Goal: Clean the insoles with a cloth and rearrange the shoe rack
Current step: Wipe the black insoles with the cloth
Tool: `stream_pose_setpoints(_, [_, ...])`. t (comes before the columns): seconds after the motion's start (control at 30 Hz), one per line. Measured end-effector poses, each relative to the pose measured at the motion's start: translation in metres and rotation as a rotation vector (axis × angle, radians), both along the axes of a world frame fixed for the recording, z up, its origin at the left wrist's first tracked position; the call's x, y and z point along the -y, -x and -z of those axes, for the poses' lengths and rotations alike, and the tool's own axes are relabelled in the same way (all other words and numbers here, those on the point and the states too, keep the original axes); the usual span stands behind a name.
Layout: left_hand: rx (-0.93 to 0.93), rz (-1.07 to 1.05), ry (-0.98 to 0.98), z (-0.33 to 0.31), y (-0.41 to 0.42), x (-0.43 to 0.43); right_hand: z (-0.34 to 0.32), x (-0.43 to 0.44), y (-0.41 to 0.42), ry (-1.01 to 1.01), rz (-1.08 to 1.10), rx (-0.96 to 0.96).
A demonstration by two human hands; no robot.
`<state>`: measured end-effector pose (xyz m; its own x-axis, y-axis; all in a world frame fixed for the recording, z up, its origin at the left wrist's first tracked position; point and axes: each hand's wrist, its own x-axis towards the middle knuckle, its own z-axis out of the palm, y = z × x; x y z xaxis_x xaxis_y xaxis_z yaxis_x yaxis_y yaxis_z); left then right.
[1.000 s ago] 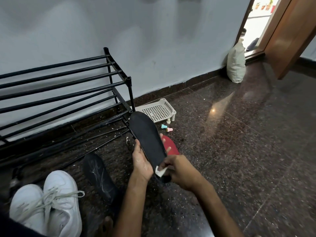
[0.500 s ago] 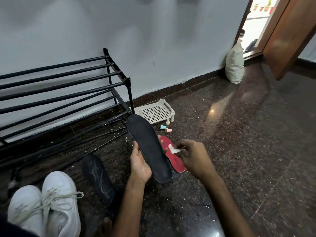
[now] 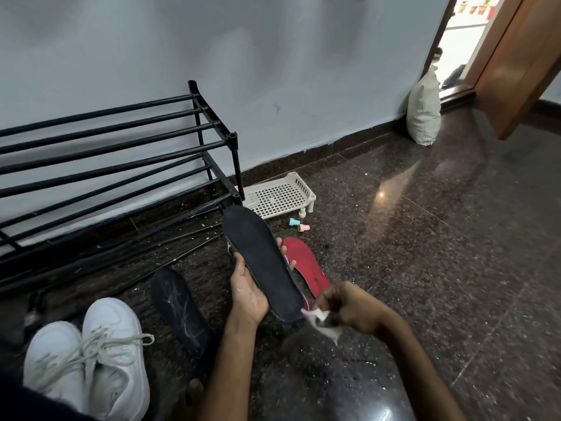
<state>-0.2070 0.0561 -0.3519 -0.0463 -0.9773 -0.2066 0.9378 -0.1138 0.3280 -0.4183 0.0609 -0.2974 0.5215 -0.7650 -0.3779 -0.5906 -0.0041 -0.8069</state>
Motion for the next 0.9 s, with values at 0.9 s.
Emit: stream_pose_setpoints(0.9, [1.062, -0.036, -0.796, 0.127, -0.052, 0.001, 0.157, -0.020, -0.102, -0.208, 0.468, -0.029])
